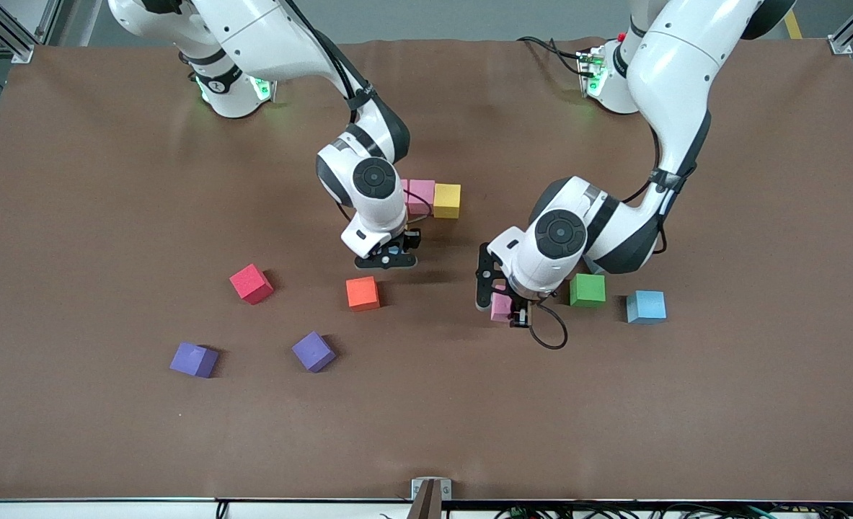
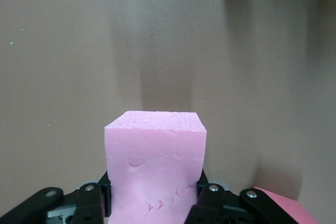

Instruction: Arrange 11 blocks into digit 3

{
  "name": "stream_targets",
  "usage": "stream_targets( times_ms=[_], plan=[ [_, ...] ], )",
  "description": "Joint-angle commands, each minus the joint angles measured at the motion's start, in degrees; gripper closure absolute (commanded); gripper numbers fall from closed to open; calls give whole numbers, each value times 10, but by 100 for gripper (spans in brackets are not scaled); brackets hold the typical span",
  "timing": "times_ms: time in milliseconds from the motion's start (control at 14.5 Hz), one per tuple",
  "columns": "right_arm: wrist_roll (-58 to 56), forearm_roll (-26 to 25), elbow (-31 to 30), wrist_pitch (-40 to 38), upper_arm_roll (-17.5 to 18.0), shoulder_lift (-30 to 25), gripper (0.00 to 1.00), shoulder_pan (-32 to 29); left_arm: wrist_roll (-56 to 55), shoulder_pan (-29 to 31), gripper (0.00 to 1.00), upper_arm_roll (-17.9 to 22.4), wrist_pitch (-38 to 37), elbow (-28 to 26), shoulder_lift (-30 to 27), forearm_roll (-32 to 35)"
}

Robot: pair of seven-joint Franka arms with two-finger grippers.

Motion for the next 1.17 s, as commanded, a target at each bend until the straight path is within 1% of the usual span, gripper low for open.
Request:
stream_targets(
  times_ms=[0, 1105],
  plan=[
    [7, 4, -6, 4, -3, -2, 86, 8, -5, 0, 79, 0, -7, 4, -1, 0],
    [10, 4, -7, 5, -3, 6, 86, 13, -3, 2, 79, 1, -8, -1, 1, 3]
  ],
)
